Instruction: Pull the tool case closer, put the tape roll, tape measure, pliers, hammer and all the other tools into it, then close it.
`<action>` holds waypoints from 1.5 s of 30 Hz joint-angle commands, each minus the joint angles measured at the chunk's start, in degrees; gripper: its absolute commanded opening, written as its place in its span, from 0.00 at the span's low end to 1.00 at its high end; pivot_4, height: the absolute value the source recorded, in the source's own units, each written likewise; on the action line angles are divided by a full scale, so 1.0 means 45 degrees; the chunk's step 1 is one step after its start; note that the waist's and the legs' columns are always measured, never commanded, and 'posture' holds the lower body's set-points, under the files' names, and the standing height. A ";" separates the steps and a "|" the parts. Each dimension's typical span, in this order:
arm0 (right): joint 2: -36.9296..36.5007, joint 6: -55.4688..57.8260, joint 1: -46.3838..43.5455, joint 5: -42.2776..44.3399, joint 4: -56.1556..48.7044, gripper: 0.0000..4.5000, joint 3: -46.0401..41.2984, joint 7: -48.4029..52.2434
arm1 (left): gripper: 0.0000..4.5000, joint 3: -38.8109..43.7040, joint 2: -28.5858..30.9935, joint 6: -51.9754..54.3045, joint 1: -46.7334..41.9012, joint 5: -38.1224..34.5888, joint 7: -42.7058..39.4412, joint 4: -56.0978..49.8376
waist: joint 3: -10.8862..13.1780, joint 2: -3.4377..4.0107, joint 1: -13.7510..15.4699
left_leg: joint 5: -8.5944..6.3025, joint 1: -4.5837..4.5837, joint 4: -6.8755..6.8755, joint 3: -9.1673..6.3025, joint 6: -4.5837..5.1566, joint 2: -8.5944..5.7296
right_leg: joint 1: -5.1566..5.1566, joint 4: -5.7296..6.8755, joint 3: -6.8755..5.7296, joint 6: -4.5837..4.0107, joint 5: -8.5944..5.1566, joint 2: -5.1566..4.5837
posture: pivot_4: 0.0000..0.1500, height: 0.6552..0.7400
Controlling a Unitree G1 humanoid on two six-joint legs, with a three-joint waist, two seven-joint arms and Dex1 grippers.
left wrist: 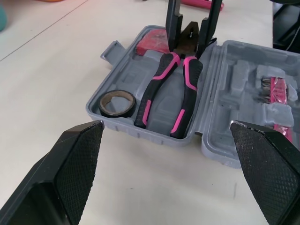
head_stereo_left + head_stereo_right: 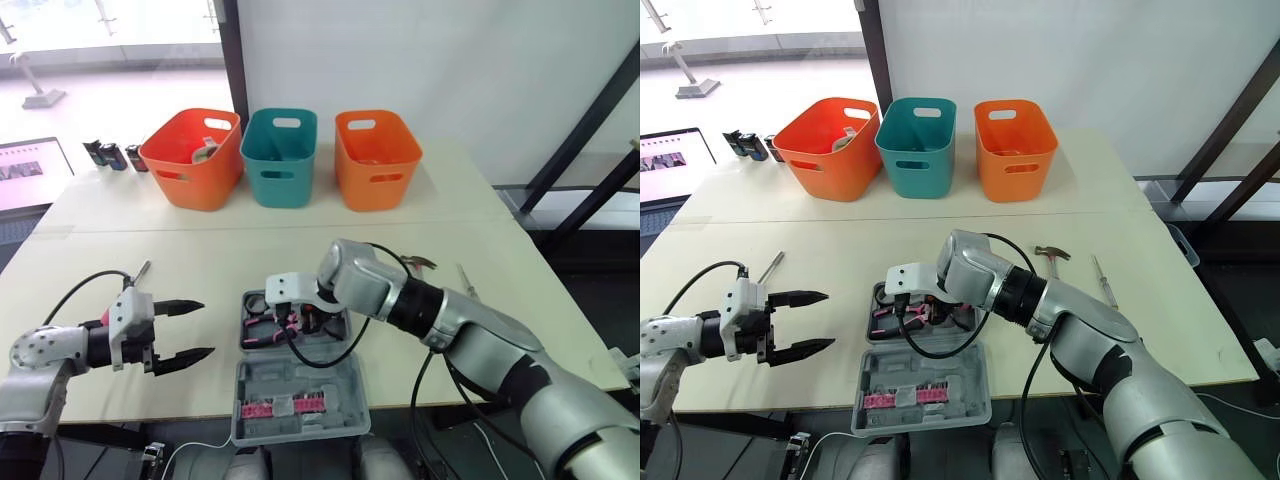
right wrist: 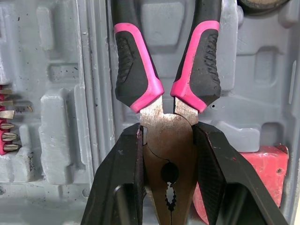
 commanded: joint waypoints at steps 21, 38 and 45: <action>0.0818 -0.0635 0.2427 0.0866 -0.1871 0.47 -0.4717 -0.2375 | 1.00 -0.0006 0.0190 0.0115 -0.0608 0.0051 0.0124 0.0158 | -0.0003 -0.0005 0.0021 | 0.0001 0.0000 -0.0008 -0.0001 -0.0002 0.0000 | 0.0008 -0.0005 -0.0002 0.0002 0.0000 0.0000 | 1.00 1.00; 0.1135 -0.5558 0.8139 0.1024 -0.3294 0.01 -0.6723 -0.5987 | 1.00 0.0159 0.0242 0.0527 -0.0501 -0.0137 0.0475 -0.0169 | -0.0007 -0.0011 0.0014 | 0.0003 0.0056 -0.0008 0.0000 -0.0007 0.0000 | 0.0059 -0.0016 0.0002 -0.0038 -0.0022 0.0000 | 1.00 1.00; 0.1213 -0.5615 0.8045 0.0582 -0.2413 0.01 -0.6231 -0.6107 | 1.00 0.0195 0.0292 0.0606 -0.0518 -0.0114 0.0456 -0.0174 | -0.0007 -0.0012 0.0026 | 0.0003 0.0057 -0.0008 0.0000 -0.0007 0.0000 | 0.0069 -0.0026 0.0002 -0.0037 -0.0022 -0.0001 | 1.00 1.00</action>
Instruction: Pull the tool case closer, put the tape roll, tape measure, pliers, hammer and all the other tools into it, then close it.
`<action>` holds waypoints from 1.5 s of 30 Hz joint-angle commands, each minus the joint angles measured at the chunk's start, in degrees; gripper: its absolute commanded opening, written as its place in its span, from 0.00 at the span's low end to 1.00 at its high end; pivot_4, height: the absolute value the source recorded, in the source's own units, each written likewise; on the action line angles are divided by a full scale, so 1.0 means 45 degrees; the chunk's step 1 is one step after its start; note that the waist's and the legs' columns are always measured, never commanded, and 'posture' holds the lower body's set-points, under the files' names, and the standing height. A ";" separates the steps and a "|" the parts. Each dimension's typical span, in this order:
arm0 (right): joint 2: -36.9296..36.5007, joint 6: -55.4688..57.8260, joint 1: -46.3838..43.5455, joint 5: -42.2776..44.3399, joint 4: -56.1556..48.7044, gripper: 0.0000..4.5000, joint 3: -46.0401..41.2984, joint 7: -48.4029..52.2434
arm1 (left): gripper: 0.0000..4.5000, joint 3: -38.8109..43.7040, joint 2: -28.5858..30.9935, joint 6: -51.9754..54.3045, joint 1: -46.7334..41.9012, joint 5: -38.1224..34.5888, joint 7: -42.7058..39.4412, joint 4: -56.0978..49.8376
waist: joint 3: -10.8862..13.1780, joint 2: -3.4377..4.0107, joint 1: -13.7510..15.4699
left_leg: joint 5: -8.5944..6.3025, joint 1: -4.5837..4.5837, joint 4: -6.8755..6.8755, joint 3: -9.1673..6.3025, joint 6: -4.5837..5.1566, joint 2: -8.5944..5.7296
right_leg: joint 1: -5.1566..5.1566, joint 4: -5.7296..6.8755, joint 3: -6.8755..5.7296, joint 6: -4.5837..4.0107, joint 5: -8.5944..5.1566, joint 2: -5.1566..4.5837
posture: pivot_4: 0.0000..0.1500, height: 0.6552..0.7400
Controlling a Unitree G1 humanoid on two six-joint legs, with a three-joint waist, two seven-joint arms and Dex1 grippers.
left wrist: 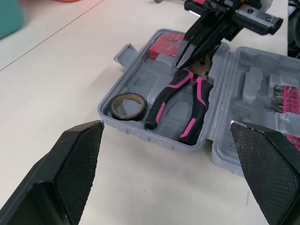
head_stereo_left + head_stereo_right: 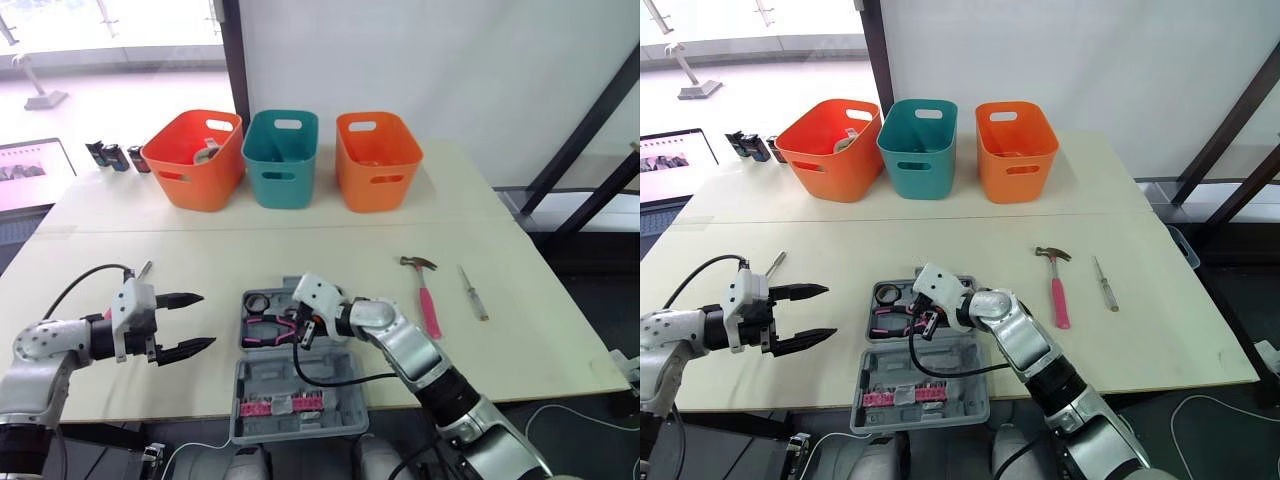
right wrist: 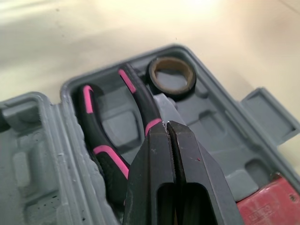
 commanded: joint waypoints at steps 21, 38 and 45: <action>-0.0722 0.4704 -0.0596 -0.2161 0.1327 0.01 0.3364 0.0759 | 1.00 0.0305 0.0295 -0.0028 0.0011 -0.0061 0.0149 -0.0377 | -0.0220 -0.0008 0.0302 | -0.0013 0.0176 -0.0042 0.0023 -0.0011 0.0000 | 0.0105 -0.0059 0.0002 -0.0076 -0.0061 -0.0017 | 1.00 1.00; -0.0093 0.1039 -0.0331 -0.0323 -0.1500 0.01 0.0667 0.1164 | 1.00 -0.0147 0.0032 -0.0316 -0.0539 0.0160 0.0125 0.0187 | -0.0202 -0.0037 0.0277 | -0.0018 0.0102 -0.0060 0.0030 -0.0005 0.0001 | 0.0073 -0.0041 0.0004 -0.0096 -0.0082 -0.0019 | 1.00 1.00; -0.0238 0.0760 -0.0009 0.0003 -0.1815 0.01 0.0080 0.0885 | 1.00 -0.0375 -0.0146 -0.0312 -0.0650 0.0192 0.0131 0.0140 | -0.0162 -0.0039 0.0295 | -0.0016 0.0028 -0.0057 0.0026 -0.0002 0.0002 | 0.0014 -0.0042 0.0000 -0.0081 -0.0084 -0.0013 | 1.00 1.00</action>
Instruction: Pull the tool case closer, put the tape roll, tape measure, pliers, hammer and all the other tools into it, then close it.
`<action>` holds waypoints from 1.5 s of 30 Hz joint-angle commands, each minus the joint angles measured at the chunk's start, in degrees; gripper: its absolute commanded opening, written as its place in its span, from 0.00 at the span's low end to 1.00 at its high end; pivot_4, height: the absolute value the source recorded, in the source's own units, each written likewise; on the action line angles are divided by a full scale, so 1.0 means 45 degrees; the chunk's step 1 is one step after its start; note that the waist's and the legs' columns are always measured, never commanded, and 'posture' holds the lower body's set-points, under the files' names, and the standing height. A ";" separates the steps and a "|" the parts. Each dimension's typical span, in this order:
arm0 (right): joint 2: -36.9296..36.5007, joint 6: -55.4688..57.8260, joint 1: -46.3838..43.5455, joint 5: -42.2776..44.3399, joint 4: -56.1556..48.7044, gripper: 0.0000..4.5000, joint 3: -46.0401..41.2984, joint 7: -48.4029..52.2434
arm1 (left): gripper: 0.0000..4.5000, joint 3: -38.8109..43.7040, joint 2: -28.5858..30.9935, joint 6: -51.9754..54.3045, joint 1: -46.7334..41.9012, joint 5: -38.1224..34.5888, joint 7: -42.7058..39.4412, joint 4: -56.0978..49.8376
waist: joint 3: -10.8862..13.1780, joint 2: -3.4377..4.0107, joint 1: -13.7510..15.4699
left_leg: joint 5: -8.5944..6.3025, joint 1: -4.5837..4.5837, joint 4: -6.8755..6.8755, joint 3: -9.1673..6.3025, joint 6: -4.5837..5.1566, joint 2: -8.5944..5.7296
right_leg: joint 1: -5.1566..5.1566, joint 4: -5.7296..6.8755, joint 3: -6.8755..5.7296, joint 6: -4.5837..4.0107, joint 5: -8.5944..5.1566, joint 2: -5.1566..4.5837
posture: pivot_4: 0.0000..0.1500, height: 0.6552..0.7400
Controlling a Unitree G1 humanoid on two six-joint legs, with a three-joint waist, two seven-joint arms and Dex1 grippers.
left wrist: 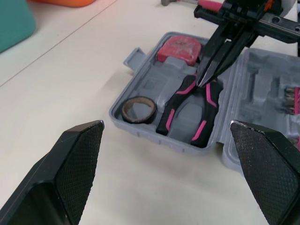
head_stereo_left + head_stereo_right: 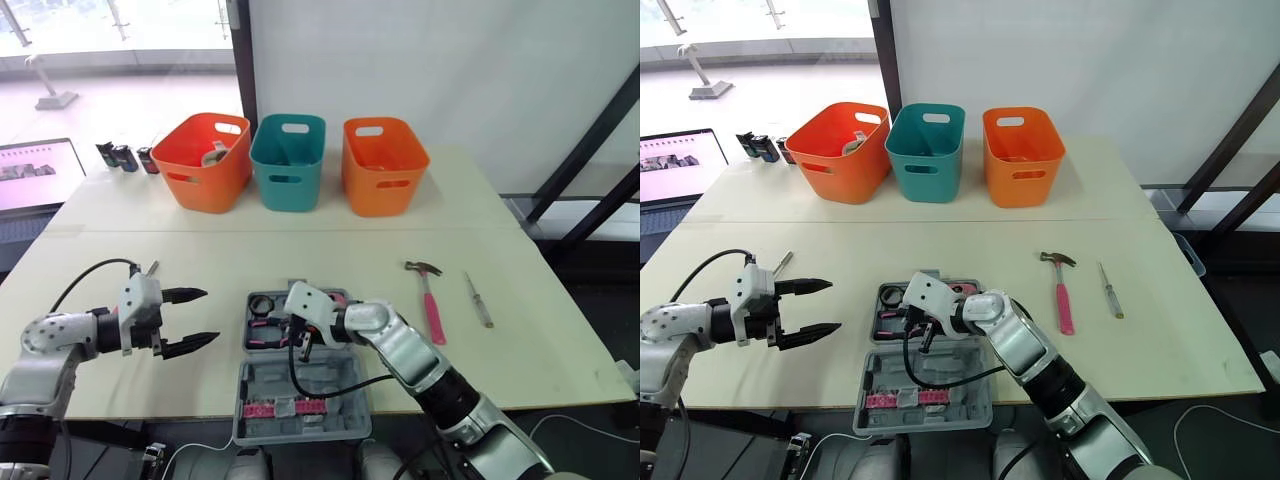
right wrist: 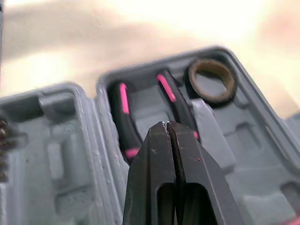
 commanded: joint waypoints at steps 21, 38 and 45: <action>-0.7191 0.3398 0.2844 0.3588 -0.5744 0.00 -0.4263 0.2250 | 0.00 -0.0884 -0.0233 0.1379 0.1478 0.0697 0.0756 -0.1455 | 0.0105 0.0016 0.0026 | -0.0002 -0.0016 0.0010 0.0006 -0.0003 -0.0003 | -0.0002 -0.0050 0.0011 -0.0018 0.0006 -0.0009 | 1.00 1.00; -0.6745 0.2004 0.0889 0.0660 -0.3665 0.00 0.0384 0.2116 | 0.00 -0.3603 -0.1216 0.0941 0.0967 0.3836 0.3251 -0.1667 | 0.0151 0.0014 0.0117 | -0.0002 -0.0024 0.0017 0.0011 -0.0003 -0.0004 | -0.0005 -0.0057 0.0012 -0.0025 0.0012 -0.0009 | 1.00 1.00; -0.5930 0.1972 0.0176 0.0099 -0.3271 0.00 0.1147 0.2297 | 0.00 -0.4502 -0.2188 0.1623 0.0068 0.4364 0.3730 -0.1848 | 0.0152 0.0023 0.0331 | 0.0001 -0.0013 0.0055 0.0009 -0.0004 -0.0006 | 0.0015 -0.0034 0.0012 -0.0023 0.0015 -0.0006 | 1.00 1.00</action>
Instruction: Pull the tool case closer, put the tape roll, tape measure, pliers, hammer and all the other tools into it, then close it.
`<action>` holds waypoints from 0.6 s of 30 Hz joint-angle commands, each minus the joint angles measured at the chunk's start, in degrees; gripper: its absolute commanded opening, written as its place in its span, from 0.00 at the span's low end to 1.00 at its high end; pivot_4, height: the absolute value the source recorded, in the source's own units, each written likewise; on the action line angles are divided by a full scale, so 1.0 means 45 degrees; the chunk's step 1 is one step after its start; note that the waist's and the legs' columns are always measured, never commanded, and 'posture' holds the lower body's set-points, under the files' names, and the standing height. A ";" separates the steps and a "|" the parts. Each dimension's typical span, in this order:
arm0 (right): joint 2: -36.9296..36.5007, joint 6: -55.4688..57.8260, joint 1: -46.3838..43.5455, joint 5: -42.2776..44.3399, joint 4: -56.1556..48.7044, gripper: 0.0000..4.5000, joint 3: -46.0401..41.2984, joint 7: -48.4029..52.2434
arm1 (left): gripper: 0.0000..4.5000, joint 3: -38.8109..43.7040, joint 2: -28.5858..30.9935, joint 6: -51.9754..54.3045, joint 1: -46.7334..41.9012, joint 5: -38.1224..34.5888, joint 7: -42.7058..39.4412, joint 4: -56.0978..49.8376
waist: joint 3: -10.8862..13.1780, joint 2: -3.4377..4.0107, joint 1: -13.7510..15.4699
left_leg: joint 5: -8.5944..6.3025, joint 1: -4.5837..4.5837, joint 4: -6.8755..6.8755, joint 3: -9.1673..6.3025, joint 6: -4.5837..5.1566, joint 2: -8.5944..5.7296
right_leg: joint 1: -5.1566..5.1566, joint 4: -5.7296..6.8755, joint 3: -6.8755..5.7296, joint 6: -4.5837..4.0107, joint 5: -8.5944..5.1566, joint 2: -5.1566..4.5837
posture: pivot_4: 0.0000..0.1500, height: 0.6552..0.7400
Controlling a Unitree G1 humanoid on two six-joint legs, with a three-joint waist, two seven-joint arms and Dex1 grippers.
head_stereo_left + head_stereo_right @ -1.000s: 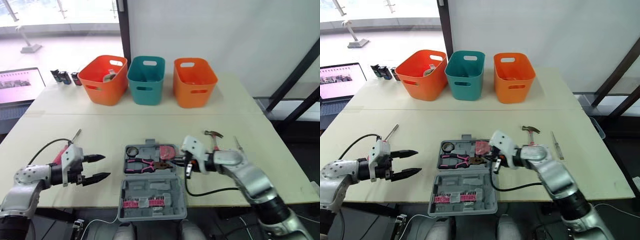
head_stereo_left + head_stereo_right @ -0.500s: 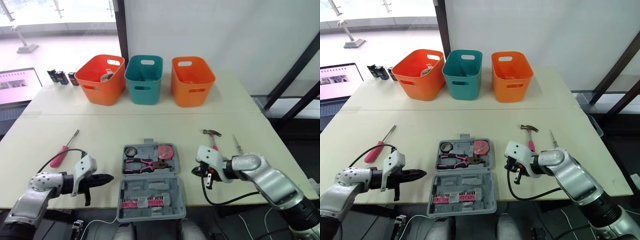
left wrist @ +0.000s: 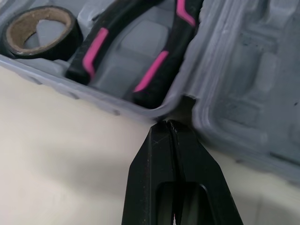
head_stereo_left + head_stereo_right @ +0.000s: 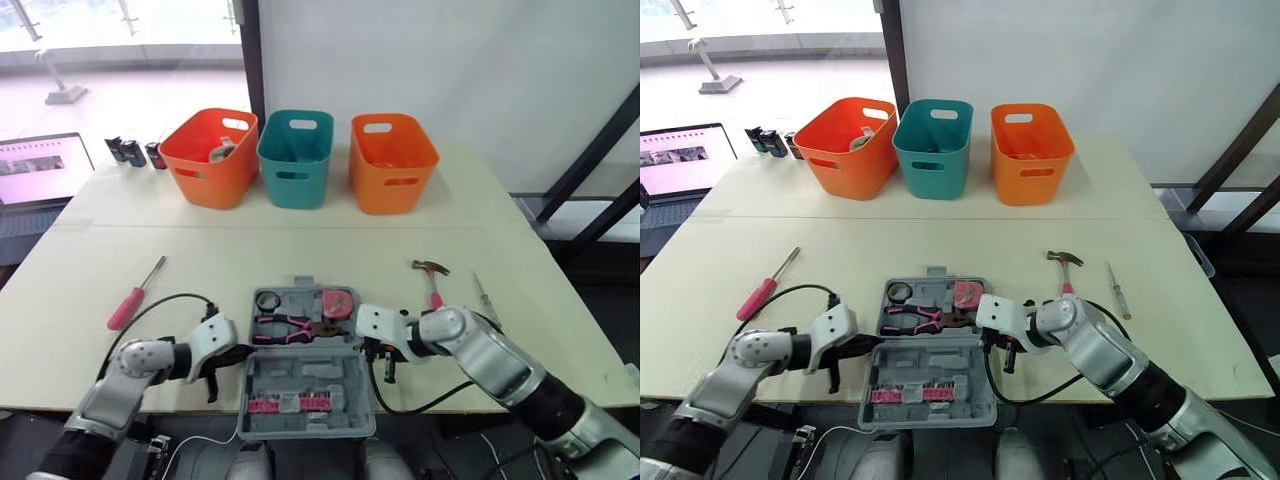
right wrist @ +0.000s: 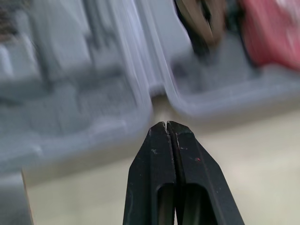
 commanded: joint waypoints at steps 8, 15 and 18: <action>0.1102 -0.0302 -0.0813 -0.0721 0.0142 0.00 0.0521 0.0281 | 0.00 -0.0488 -0.0454 -0.0040 -0.0634 0.0297 0.0029 0.0444 | -0.0006 0.0004 0.0028 | 0.0003 0.0022 0.0005 -0.0001 -0.0003 0.0000 | 0.0014 0.0016 0.0000 -0.0005 0.0004 0.0001 | 1.00 1.00; 0.1545 -0.0949 -0.1653 -0.1013 0.1950 0.00 -0.0081 0.0060 | 0.00 -0.0573 -0.0780 -0.1059 -0.2831 0.0796 -0.0034 0.3124 | -0.0008 0.0005 0.0051 | 0.0015 0.0040 0.0010 -0.0005 -0.0012 -0.0001 | 0.0029 0.0029 -0.0002 -0.0004 0.0010 0.0006 | 1.00 1.00; 0.1820 -0.1595 -0.2318 -0.1207 0.3388 0.00 -0.0380 -0.0139 | 0.00 -0.0637 -0.1112 -0.1641 -0.4251 0.1028 -0.0007 0.4837 | -0.0006 0.0004 0.0066 | 0.0018 0.0036 0.0014 -0.0006 -0.0012 -0.0005 | 0.0035 0.0031 -0.0003 0.0014 0.0020 0.0007 | 1.00 1.00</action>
